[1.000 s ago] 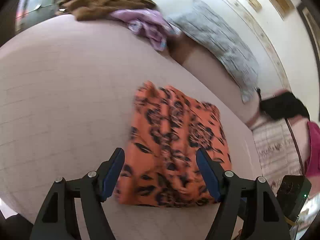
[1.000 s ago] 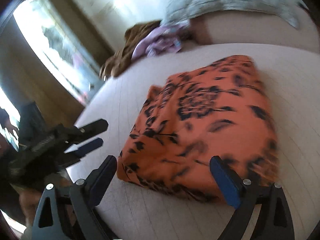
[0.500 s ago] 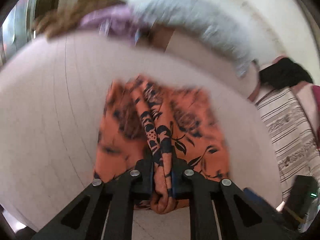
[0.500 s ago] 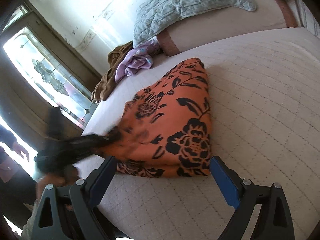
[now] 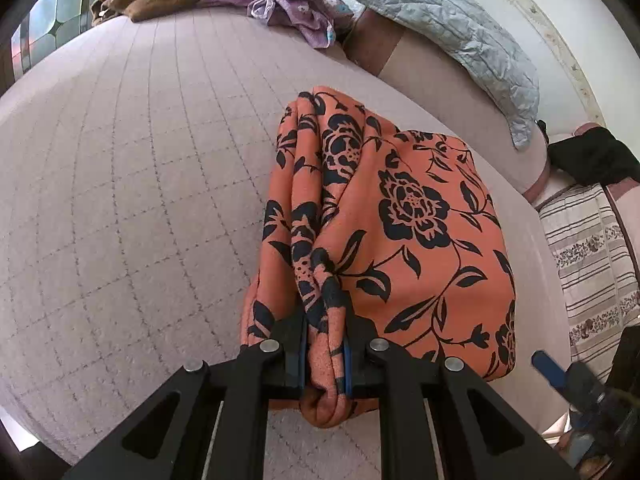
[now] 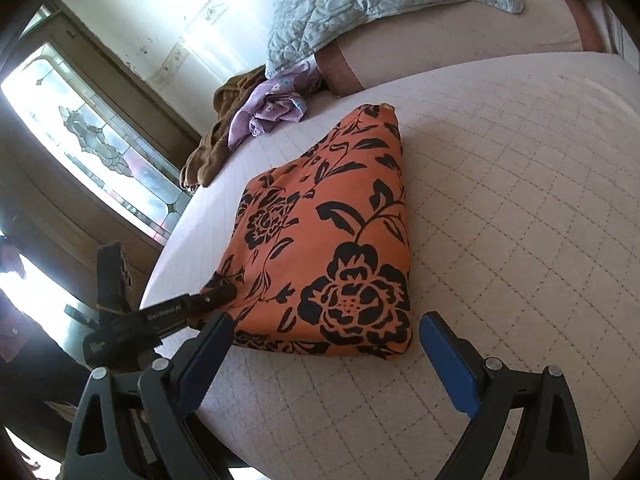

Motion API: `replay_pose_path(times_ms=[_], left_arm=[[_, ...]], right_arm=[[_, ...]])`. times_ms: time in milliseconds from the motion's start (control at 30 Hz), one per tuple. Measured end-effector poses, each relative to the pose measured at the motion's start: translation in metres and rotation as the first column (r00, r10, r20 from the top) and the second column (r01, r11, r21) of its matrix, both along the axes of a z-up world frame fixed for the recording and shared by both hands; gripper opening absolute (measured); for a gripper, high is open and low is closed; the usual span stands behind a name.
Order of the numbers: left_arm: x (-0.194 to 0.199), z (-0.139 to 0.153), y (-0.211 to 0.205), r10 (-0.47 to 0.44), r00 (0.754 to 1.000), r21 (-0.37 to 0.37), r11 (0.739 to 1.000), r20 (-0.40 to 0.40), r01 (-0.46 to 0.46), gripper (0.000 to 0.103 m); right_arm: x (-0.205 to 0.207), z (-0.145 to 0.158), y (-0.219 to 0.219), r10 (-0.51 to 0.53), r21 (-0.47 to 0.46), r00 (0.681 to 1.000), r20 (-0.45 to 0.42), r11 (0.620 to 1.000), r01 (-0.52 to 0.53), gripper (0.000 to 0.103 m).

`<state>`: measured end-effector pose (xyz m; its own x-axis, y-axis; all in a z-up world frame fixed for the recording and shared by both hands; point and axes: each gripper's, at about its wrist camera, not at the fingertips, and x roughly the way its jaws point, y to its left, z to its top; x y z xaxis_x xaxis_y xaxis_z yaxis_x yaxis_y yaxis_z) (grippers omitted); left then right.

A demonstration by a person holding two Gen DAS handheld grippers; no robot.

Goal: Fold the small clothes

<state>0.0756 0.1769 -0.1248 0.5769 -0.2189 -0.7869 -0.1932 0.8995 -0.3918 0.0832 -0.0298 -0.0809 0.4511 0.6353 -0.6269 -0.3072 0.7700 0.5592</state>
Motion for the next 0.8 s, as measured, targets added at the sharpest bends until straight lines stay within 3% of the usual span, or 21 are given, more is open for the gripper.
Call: replay_pose_path(times_ms=[133,233,367,467,567,633,700,767,800], left_arm=[[-0.008,-0.006,0.01,0.011,1.0,-0.013,1.0,0.005,-0.011,0.014],[-0.012,-0.006,0.01,0.009,1.0,-0.004,1.0,0.011,-0.009,0.014],[-0.003,-0.009,0.003,0.011,1.0,0.01,1.0,0.002,-0.011,0.016],[0.0,-0.006,0.0,0.008,1.0,0.026,1.0,-0.014,-0.008,0.017],[-0.001,0.007,-0.006,0.016,1.0,0.064,0.998,-0.012,-0.015,0.022],[-0.005,0.015,-0.009,0.029,1.0,0.086,0.996,0.002,-0.029,0.041],[-0.01,0.017,-0.011,0.029,0.999,0.098,0.995,0.024,-0.032,0.05],[-0.004,0.001,-0.009,0.027,0.998,0.136,0.991,-0.051,-0.02,0.049],[-0.004,-0.005,-0.004,0.037,0.997,0.098,0.995,-0.07,-0.03,0.048]], right_arm=[[0.007,0.013,0.001,0.002,0.059,1.0,0.015,0.998,-0.003,0.096],[0.017,0.018,0.009,0.025,0.155,1.0,-0.002,0.988,-0.025,0.096],[0.052,-0.002,0.032,0.1,0.292,0.99,-0.098,0.954,-0.067,0.096],[0.076,-0.047,0.048,0.103,0.256,0.961,-0.257,0.966,-0.035,0.096],[0.073,-0.037,0.049,0.113,0.256,0.967,-0.227,0.965,-0.052,0.096],[0.071,-0.031,0.05,0.119,0.247,0.972,-0.203,0.967,-0.067,0.096],[0.071,-0.035,0.051,0.126,0.243,0.972,-0.197,0.967,-0.076,0.095],[0.07,-0.043,0.052,0.121,0.241,0.969,-0.214,0.968,-0.068,0.095],[0.07,-0.042,0.053,0.118,0.241,0.97,-0.213,0.968,-0.065,0.095]])
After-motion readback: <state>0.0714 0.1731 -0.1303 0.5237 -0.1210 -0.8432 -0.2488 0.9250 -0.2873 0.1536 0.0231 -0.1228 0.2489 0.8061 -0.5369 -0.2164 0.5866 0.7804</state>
